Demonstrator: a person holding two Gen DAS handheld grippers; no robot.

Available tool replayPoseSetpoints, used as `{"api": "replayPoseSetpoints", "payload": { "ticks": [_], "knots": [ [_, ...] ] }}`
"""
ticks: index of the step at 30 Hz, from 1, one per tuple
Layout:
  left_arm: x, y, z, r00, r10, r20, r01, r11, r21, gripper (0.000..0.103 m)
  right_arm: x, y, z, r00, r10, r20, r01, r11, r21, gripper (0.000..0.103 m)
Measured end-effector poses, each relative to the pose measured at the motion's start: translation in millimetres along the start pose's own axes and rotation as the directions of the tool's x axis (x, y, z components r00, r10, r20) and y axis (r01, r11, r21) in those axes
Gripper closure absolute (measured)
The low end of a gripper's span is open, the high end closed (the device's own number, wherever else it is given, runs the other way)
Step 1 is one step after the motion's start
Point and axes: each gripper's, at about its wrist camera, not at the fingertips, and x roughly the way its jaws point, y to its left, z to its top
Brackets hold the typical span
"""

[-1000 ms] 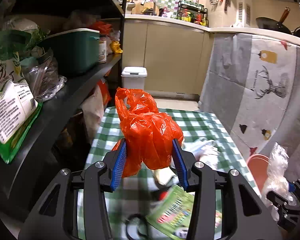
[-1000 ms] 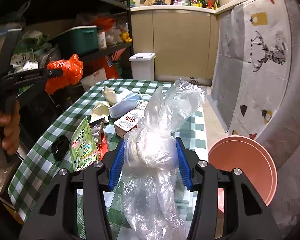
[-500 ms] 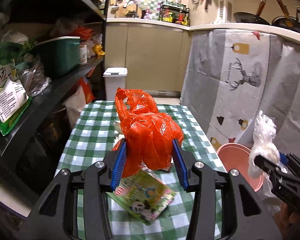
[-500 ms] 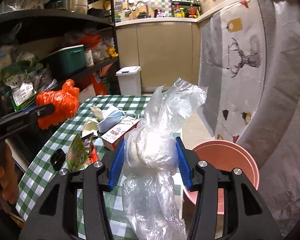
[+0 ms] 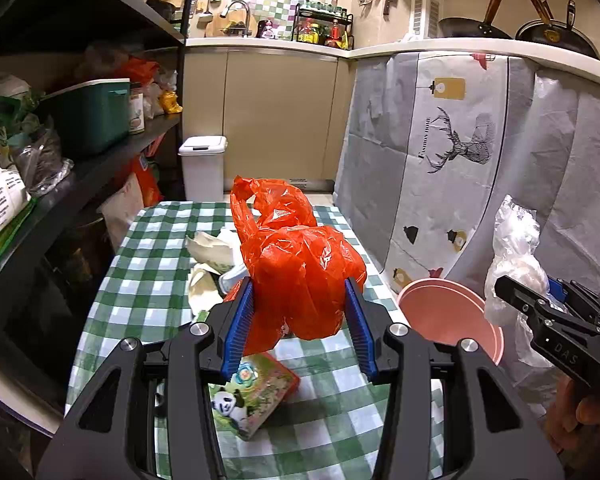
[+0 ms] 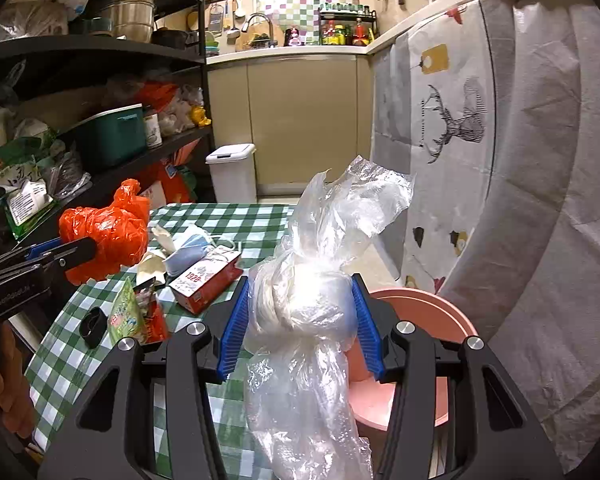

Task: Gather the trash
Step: 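Carry the orange bag with the left tool over the pink bucket while the right tool carries the clear bag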

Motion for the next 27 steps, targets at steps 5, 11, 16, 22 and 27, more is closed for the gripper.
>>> {"api": "replayPoseSetpoints", "payload": {
  "ticks": [5, 11, 16, 22, 27],
  "knots": [
    [1.4, -11.4, -0.6, 1.0, -0.019, 0.001, 0.019, 1.0, 0.01, 0.059, -3.4, -9.1, 0.2, 1.0, -0.029, 0.008, 0.029, 1.0, 0.0, 0.054],
    [4.6, -31.9, -3.8, 0.999, -0.044, -0.004, 0.044, 0.999, 0.03, 0.059, -6.4, -20.4, -0.2, 0.999, -0.049, 0.011, 0.049, 0.999, 0.017, 0.054],
    [8.0, -48.0, -5.8, 0.998, -0.064, -0.005, 0.064, 0.997, 0.046, 0.059, -7.1, -31.4, 1.6, 0.998, -0.06, 0.009, 0.06, 0.997, 0.04, 0.053],
    [15.7, -65.8, -7.0, 0.996, -0.085, -0.01, 0.085, 0.995, 0.052, 0.059, -7.8, -48.8, 7.3, 0.996, -0.087, 0.011, 0.086, 0.995, 0.058, 0.053],
    [24.4, -83.9, -9.1, 0.995, -0.102, -0.013, 0.103, 0.992, 0.067, 0.059, -8.5, -66.9, 10.5, 0.992, -0.123, 0.015, 0.121, 0.99, 0.073, 0.053]
  ]
}}
